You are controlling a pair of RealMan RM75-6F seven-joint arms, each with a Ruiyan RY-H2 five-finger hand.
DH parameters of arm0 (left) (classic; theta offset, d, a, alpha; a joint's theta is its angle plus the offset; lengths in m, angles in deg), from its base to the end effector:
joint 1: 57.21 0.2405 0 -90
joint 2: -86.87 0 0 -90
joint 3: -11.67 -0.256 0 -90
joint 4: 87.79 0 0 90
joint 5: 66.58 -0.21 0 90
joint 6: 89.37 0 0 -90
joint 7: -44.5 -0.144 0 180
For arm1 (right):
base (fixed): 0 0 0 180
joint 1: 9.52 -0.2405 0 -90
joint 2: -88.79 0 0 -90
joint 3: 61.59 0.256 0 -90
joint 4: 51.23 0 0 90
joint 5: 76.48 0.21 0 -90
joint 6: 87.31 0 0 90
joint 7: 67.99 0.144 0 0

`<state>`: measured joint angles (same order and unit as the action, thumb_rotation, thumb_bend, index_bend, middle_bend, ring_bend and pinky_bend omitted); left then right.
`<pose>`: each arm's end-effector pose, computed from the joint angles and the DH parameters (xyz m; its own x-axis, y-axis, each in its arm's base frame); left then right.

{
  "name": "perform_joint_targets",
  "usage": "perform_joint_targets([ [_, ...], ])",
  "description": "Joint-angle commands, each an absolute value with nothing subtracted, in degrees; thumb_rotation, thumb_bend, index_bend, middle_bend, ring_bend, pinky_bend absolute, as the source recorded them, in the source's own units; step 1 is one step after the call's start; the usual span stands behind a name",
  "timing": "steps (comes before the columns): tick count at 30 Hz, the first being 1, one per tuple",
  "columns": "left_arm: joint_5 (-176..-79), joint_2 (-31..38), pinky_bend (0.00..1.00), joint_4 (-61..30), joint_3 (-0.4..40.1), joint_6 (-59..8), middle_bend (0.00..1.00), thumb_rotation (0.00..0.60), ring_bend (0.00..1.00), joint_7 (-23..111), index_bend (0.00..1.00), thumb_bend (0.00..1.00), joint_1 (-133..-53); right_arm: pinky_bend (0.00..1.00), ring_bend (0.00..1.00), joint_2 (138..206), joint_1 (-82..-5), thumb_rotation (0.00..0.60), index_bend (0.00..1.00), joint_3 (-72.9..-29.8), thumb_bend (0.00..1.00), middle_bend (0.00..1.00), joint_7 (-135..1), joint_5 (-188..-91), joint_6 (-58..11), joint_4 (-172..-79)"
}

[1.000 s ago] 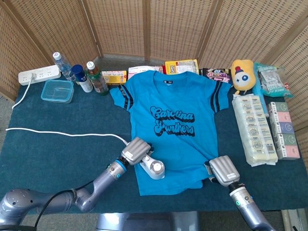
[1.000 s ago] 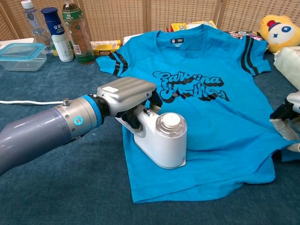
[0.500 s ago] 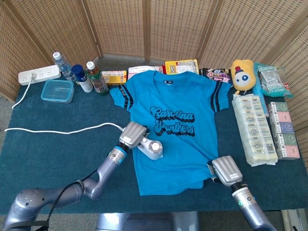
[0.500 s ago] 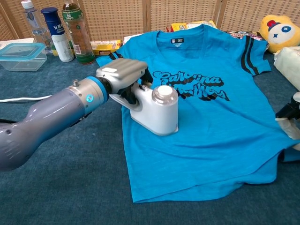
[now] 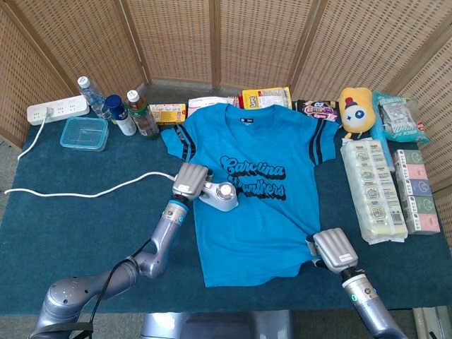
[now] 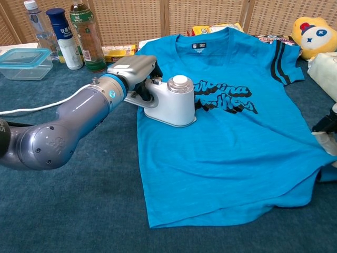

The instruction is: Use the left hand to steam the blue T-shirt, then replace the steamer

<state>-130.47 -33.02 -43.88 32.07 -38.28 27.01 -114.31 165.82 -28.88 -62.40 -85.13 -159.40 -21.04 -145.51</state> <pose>-0.0745 0.3997 -0.1220 0.4392 0.1501 0.8857 0.8593 -0.3580 -0.3654 -0.2470 -0.2214 0.0338 0.4947 -0.2825 0.8219 -0.8587 -0.3046 0.4122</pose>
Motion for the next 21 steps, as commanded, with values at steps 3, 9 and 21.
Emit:
perform_joint_targets([
  [3, -132.6, -31.7, 0.79, -39.2, 29.9, -38.0, 0.79, 0.6, 0.71, 28.9, 0.69, 0.42, -113.0, 0.91, 0.77, 165.8, -28.8, 0.6, 0.73, -62.4, 0.53, 0.71, -85.2, -159.5, -20.9, -145.7],
  [9, -134.0, -28.4, 0.79, -32.7, 27.4, -37.6, 0.79, 0.6, 0.71, 29.6, 0.69, 0.42, -110.6, 0.91, 0.77, 165.6, -28.7, 0.6, 0.73, -62.4, 0.53, 0.71, -85.4, -159.6, -20.7, -146.0],
  [21, -134.4, -16.2, 0.79, -16.0, 25.5, -34.6, 0.79, 0.6, 0.71, 33.0, 0.69, 0.41, -104.0, 0.91, 0.77, 166.1, -29.1, 0.6, 0.73, -62.3, 0.53, 0.71, -85.8, -159.2, -21.4, -145.9],
])
